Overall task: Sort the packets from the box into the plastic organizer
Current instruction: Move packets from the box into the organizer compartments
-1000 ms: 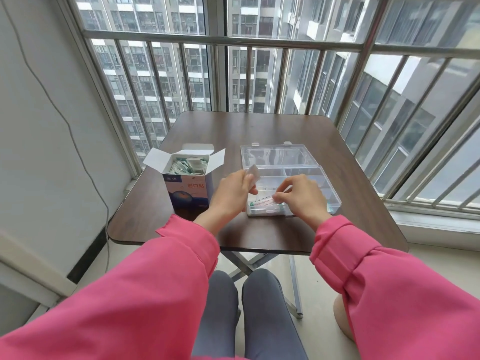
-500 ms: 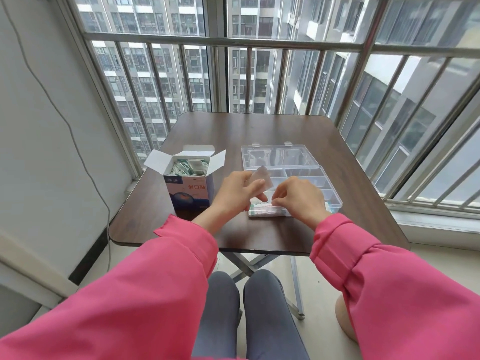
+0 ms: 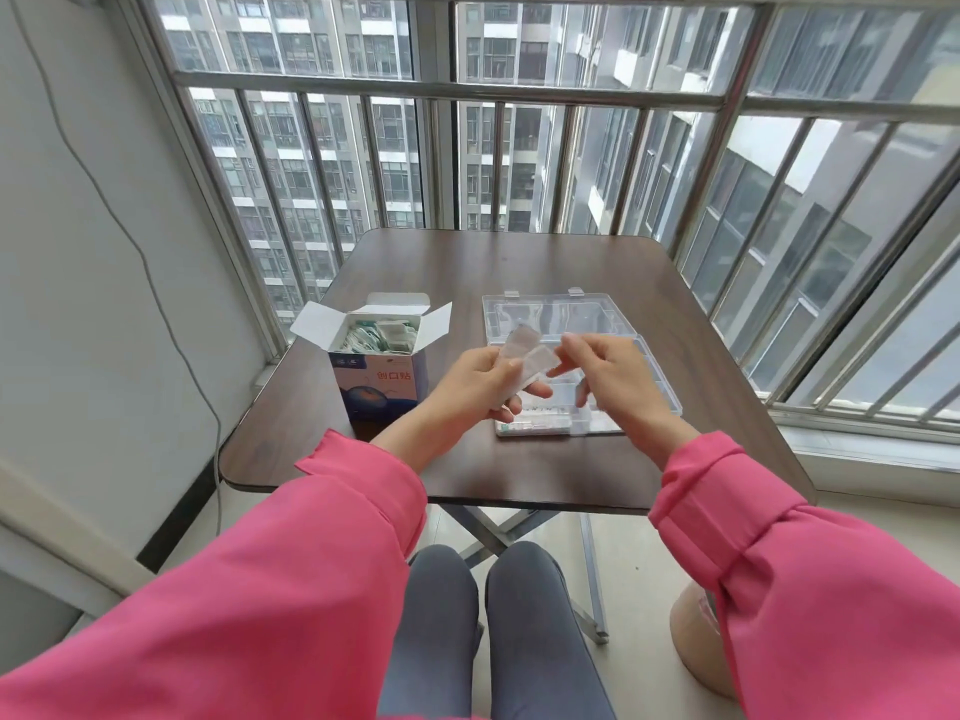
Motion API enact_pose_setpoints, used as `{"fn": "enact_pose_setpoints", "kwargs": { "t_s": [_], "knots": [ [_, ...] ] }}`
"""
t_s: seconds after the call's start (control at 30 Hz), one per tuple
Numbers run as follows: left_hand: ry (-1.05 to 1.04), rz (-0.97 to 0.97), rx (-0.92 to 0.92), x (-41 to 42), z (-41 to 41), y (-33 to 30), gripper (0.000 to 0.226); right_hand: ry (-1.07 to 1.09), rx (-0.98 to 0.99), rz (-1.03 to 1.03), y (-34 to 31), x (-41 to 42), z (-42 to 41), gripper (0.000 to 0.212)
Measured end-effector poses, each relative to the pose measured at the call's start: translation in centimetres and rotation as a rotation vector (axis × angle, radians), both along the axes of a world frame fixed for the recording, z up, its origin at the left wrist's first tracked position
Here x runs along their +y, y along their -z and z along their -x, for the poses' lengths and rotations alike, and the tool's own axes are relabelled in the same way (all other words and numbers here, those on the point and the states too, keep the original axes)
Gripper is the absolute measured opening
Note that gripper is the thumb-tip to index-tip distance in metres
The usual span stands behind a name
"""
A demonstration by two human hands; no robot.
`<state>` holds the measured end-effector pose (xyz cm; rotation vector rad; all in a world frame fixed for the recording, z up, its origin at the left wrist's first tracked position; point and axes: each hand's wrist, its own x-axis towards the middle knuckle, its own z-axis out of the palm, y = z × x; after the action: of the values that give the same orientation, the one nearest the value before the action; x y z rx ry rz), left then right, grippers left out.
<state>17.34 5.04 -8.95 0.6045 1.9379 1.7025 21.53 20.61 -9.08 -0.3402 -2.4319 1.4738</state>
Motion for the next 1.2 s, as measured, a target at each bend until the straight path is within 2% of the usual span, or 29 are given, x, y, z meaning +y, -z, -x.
{"fn": "enact_pose_setpoints", "kwargs": {
  "t_s": [0.1,0.23,0.37,0.53,0.63,0.8,0.9,1.07,1.13,1.2],
  "knots": [
    [0.025,-0.050,-0.005,0.1,0.0,0.2,0.013,-0.081,0.024,0.131,-0.6,-0.5,-0.6,0.006],
    [-0.004,0.025,0.012,0.3,-0.3,-0.4,0.026,-0.054,0.069,0.193,-0.3,-0.5,-0.2,0.011],
    [-0.009,0.173,0.111,0.0,-0.3,-0.7,0.021,-0.040,0.077,0.228,0.1,-0.4,-0.1,0.010],
    [0.014,0.204,0.113,-0.4,-0.2,-0.5,0.022,-0.040,0.046,0.251,0.2,-0.8,-0.4,0.014],
    [0.017,0.192,0.104,-0.3,0.0,-0.2,0.025,-0.023,0.041,0.211,0.1,-0.8,-0.5,0.018],
    [0.000,0.152,0.075,-0.4,0.2,-0.1,0.020,-0.042,0.012,0.321,0.0,-0.6,-0.8,0.017],
    [-0.051,0.114,0.064,-0.3,0.4,0.0,0.015,-0.037,0.008,0.445,0.0,-0.5,-0.7,0.016],
    [-0.227,0.094,0.063,-0.1,1.2,0.7,0.014,-0.034,0.100,0.776,0.0,0.0,-0.5,0.014],
    [-0.260,0.031,0.032,0.0,1.4,0.9,0.017,-0.045,0.072,0.834,-0.2,0.1,-0.5,0.015],
    [-0.262,-0.026,-0.005,0.1,1.5,0.9,0.019,-0.033,0.035,0.806,0.0,0.2,-0.2,0.021]
  ]
}}
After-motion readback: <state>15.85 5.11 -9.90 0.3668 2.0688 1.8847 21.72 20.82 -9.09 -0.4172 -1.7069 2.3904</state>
